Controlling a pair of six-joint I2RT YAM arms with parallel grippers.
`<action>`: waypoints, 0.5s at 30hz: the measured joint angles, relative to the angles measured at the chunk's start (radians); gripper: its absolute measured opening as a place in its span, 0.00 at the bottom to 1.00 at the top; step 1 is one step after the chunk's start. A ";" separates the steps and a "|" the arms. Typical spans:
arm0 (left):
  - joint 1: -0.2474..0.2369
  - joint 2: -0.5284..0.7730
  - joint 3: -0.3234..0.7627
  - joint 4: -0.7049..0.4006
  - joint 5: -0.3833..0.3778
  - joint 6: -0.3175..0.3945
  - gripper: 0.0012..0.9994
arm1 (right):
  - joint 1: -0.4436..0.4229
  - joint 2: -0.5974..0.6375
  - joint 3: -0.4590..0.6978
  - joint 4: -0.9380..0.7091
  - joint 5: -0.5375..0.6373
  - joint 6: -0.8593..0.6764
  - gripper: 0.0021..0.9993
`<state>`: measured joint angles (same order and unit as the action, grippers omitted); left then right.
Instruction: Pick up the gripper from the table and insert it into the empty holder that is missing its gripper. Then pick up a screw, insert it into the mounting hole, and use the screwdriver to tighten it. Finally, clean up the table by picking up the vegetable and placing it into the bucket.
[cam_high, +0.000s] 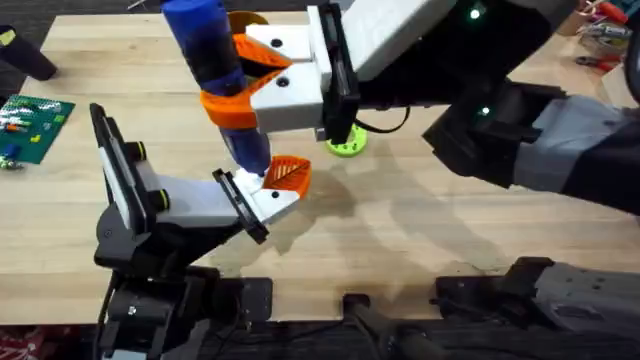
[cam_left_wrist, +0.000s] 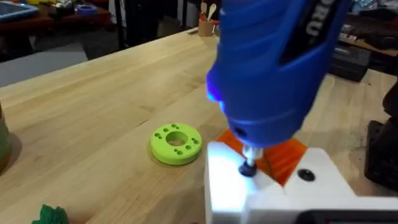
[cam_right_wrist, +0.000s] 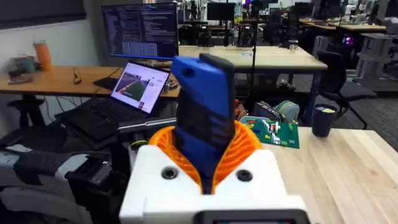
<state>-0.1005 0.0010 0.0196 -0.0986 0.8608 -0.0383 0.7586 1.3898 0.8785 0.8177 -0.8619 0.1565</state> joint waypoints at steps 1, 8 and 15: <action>0.000 0.000 0.000 0.000 0.000 0.000 0.01 | 0.000 0.000 0.000 -0.003 0.000 0.000 0.06; 0.000 0.000 0.000 0.000 0.000 0.000 0.01 | 0.002 0.000 0.002 -0.011 0.000 -0.006 0.06; 0.000 0.000 0.000 0.000 0.000 0.000 0.01 | 0.005 0.000 0.003 -0.011 0.000 -0.008 0.06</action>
<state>-0.1005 0.0010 0.0196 -0.0986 0.8608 -0.0383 0.7631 1.3895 0.8810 0.8066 -0.8619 0.1490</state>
